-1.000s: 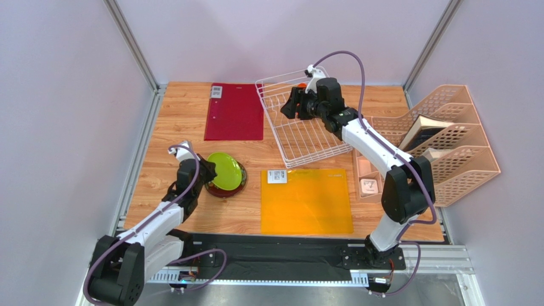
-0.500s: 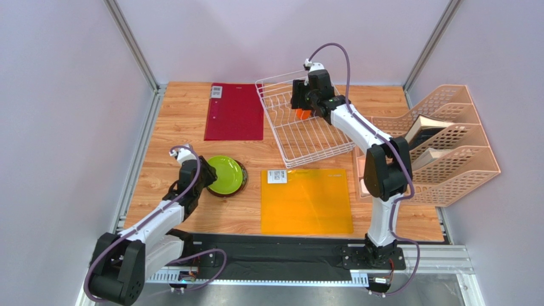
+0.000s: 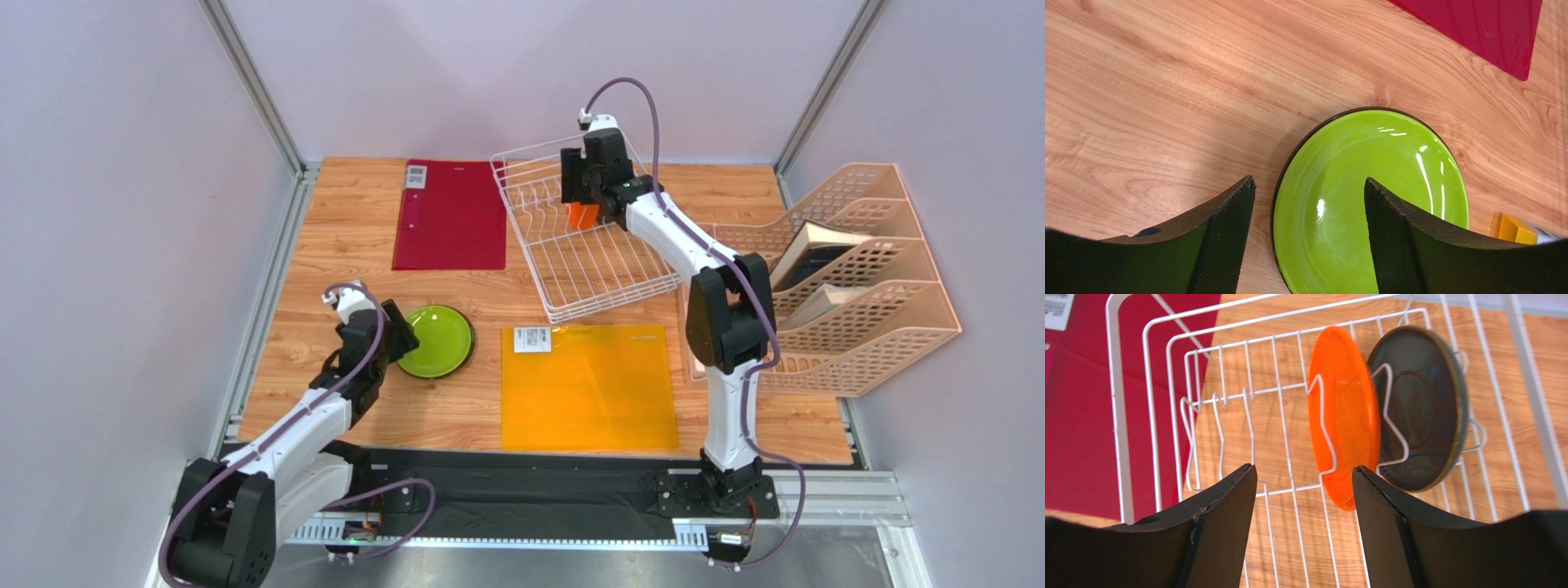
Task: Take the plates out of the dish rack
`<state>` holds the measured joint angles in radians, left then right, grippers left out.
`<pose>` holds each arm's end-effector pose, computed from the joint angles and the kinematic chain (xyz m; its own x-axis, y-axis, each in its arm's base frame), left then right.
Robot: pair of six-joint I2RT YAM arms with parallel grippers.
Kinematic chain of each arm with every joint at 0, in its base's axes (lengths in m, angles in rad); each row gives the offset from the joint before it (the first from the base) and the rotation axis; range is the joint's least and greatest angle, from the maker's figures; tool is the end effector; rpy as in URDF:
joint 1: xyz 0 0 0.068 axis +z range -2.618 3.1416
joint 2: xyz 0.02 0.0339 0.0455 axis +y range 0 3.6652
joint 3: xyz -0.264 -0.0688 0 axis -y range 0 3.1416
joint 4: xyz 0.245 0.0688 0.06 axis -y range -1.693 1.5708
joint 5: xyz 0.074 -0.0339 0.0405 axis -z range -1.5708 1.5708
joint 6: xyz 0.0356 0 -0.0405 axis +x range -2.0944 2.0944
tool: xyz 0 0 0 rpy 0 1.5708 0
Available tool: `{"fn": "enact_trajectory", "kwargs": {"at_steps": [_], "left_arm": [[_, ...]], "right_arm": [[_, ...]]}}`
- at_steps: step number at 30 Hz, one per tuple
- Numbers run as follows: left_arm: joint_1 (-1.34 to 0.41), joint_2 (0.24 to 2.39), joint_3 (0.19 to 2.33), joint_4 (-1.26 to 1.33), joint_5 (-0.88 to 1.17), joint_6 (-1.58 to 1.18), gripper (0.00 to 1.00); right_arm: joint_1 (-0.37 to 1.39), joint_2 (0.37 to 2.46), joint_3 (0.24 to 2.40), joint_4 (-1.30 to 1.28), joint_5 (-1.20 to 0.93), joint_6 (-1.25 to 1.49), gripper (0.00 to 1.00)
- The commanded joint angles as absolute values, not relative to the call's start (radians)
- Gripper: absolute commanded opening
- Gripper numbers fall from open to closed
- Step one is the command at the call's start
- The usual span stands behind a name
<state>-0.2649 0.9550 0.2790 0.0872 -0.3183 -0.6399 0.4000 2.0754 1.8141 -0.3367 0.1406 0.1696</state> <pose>0.1823 -0.0379 0.1626 -0.4285 -0.4714 -0.7709 -0.3221 0.8768 -0.3571 0.4534 0.1863 0.2778 -0.5582 -0.0546 -0.8279 -0.1874 0.9803 0.0617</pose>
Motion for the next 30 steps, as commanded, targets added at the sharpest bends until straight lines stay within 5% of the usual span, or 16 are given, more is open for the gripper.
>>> {"fn": "enact_trajectory", "kwargs": {"at_steps": [1,10,16,22,26,30], "left_arm": [[-0.262,0.919,0.31,0.077,-0.353,-0.611,0.72],[-0.262,0.864,0.318,0.106,-0.29,-0.595,0.72],[-0.262,0.824,0.313,0.14,-0.223,-0.586,0.72],[-0.262,0.821,0.305,0.169,-0.213,-0.584,0.72],[-0.262,0.831,0.293,0.189,-0.213,-0.588,0.72],[-0.262,0.865,0.294,0.201,-0.21,-0.592,0.72]], "right_arm": [[0.393,2.08,1.871,-0.325,0.255,0.11,0.64],[0.361,2.144,1.905,-0.337,0.299,0.091,0.63],[0.345,2.198,1.934,-0.341,0.238,0.081,0.54],[0.344,2.214,1.93,-0.311,0.135,0.063,0.31],[0.345,2.203,1.914,-0.293,0.109,0.063,0.0],[0.362,2.168,1.866,-0.275,0.161,0.081,0.0]]}}
